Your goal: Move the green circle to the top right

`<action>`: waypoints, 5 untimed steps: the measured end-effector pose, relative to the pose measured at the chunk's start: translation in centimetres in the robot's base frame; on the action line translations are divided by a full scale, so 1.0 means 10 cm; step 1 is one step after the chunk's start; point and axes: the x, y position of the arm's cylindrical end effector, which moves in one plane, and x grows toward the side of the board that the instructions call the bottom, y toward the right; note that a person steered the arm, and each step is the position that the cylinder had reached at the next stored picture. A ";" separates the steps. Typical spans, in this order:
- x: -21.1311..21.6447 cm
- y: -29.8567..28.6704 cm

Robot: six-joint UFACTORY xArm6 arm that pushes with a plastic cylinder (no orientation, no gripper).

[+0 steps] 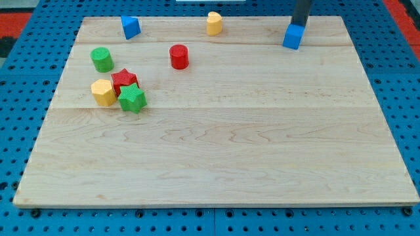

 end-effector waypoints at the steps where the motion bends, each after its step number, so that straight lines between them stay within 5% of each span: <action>1: 0.49 -0.29; 3: 0.75 -0.01; 5: 0.96 -1.59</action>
